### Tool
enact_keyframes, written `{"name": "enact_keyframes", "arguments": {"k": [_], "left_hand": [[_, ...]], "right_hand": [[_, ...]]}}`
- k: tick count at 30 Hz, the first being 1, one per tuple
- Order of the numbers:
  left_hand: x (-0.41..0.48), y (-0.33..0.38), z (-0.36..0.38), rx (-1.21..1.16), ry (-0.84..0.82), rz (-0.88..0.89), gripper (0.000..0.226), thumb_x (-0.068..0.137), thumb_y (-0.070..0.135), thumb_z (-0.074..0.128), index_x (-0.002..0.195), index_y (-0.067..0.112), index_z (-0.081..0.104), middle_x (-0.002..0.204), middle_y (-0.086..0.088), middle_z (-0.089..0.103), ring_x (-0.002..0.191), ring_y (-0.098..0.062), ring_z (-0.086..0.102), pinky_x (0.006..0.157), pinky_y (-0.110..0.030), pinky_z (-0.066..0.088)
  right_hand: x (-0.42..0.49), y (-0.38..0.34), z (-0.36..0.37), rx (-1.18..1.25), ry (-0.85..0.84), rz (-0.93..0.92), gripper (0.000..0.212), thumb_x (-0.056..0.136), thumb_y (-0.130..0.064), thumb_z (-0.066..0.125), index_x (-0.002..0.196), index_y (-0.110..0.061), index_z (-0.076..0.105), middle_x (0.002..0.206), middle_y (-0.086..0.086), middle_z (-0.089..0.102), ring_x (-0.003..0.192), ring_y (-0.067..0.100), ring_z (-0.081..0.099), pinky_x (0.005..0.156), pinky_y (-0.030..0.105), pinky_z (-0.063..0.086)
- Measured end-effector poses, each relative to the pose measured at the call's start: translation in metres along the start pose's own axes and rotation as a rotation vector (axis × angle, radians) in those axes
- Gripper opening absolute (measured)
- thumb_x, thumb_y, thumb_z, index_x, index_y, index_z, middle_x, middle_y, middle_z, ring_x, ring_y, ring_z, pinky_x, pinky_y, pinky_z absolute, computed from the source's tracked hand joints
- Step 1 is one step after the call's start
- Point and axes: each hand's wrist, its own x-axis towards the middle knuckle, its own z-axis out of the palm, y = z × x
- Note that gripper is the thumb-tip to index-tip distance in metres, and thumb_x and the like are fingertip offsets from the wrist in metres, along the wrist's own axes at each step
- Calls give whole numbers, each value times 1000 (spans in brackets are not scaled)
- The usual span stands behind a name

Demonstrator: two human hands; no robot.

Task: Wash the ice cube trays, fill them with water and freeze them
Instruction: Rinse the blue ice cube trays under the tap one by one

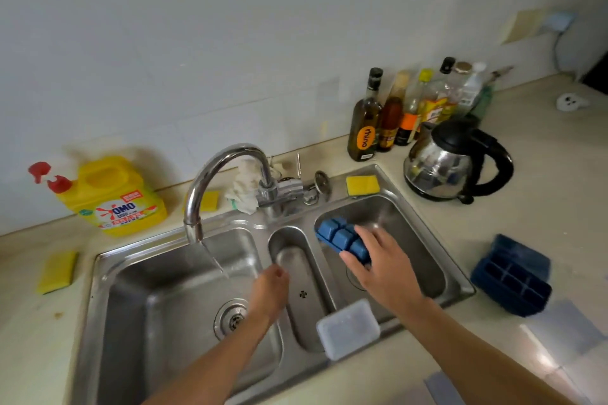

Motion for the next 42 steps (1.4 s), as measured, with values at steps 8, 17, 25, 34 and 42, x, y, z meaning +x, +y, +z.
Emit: {"name": "enact_keyframes", "arguments": {"k": [8, 17, 25, 34, 42], "left_hand": [[-27, 54, 62, 20, 93, 15, 15, 102, 24, 57, 98, 18, 70, 87, -6, 73, 80, -27, 69, 75, -35, 56], [-40, 94, 109, 36, 47, 94, 12, 100, 20, 59, 109, 21, 68, 95, 8, 71, 87, -6, 66, 74, -19, 49], [-14, 129, 148, 19, -8, 187, 16, 98, 15, 65, 114, 18, 65, 100, 8, 69, 90, -5, 65, 71, -5, 44], [-11, 178, 180, -122, -47, 327, 15, 96, 20, 68, 110, 24, 67, 101, 13, 72, 92, 0, 68, 84, -17, 55], [-41, 215, 212, -313, 43, 220, 13, 98, 6, 63, 103, 15, 72, 90, -5, 78, 83, -32, 73, 75, -48, 61]], "right_hand": [[-21, 77, -34, 49, 28, 8, 67, 90, -66, 46, 135, -18, 59, 114, 2, 61, 98, 17, 60, 75, 35, 57], [-32, 131, -48, 33, -167, 82, 57, 95, -63, 51, 135, -23, 55, 120, 0, 59, 101, 17, 58, 83, 32, 53], [-10, 152, -60, 377, -214, 335, 42, 85, -71, 46, 99, -35, 63, 86, -14, 66, 78, 3, 61, 73, 30, 52], [15, 184, -102, 882, -302, 704, 52, 99, -63, 50, 96, -15, 71, 72, 7, 72, 55, 16, 66, 53, 29, 54], [14, 217, -147, 891, -637, 636, 80, 95, -79, 32, 109, -9, 69, 86, 21, 76, 63, 23, 68, 55, 30, 54]]}}
